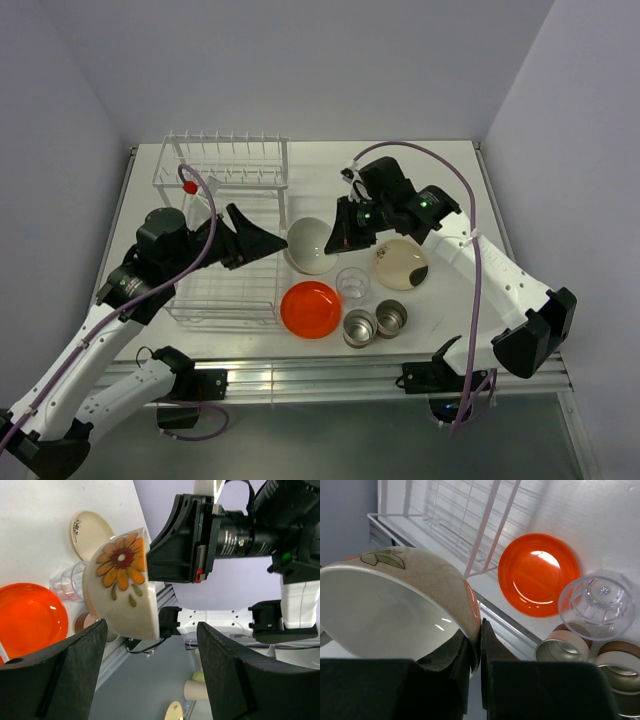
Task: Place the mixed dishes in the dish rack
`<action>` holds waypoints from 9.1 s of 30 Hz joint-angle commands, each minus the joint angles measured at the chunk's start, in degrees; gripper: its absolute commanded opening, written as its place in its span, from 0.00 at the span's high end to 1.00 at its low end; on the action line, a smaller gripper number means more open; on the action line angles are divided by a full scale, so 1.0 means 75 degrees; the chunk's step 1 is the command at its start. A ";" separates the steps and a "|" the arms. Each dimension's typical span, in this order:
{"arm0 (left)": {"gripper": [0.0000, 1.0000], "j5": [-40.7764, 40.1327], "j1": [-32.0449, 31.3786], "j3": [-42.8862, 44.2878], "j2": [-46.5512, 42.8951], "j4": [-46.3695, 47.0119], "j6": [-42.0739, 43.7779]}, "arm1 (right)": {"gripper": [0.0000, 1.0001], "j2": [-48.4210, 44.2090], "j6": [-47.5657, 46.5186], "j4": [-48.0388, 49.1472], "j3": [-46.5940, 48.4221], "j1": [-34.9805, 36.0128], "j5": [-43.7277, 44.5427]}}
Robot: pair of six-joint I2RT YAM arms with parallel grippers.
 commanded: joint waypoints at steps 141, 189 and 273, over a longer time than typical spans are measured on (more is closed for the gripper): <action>1.00 -0.3221 -0.0030 -0.0133 -0.1372 -0.3277 -0.1477 | 0.91 0.2283 0.1087 0.2497 0.1395 0.1434 -0.2121; 1.00 -0.3596 -0.0018 -0.0542 -0.2403 -0.2820 -0.1747 | 0.99 0.2459 0.1075 0.2662 0.1347 0.1411 -0.2378; 1.00 -0.8412 0.0017 0.3829 0.5671 -0.7427 0.2015 | 0.46 -0.1256 -0.0003 0.1759 -0.1722 -0.1835 -0.0714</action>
